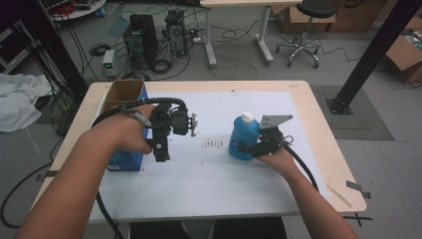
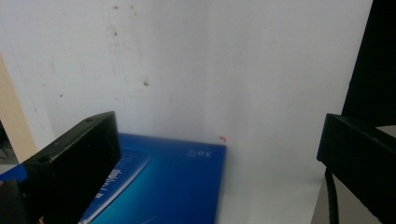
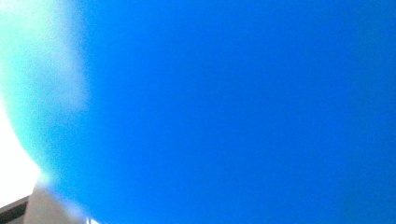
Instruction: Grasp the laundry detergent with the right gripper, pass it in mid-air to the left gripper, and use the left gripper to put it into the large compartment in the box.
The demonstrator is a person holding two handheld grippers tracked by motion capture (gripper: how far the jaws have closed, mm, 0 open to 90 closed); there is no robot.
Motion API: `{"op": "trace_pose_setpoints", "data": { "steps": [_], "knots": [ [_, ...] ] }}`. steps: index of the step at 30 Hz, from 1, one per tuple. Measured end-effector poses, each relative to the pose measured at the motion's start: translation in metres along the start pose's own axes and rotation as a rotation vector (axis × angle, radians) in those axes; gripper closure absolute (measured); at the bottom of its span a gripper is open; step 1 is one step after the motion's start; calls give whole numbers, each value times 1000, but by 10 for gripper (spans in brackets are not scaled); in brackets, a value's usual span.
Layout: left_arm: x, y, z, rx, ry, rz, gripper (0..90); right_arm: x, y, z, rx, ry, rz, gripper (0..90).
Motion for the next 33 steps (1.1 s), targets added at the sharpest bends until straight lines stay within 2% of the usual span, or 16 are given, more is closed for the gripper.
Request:
{"op": "trace_pose_setpoints", "data": {
  "steps": [33],
  "knots": [
    [-1,1,-1,-4,6,2,1,-1,-4,0,-2,8,-24,348]
  ]
}}
Point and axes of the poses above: each handheld gripper's, and its own axes: x roughly backward along the jaws, y roughly out of its top, z roughly to its left, the point moved 4 cm from there along -x, roughly forward along the jaws, and after that the axes turned 1 degree about -x, right-handed, at the moved point
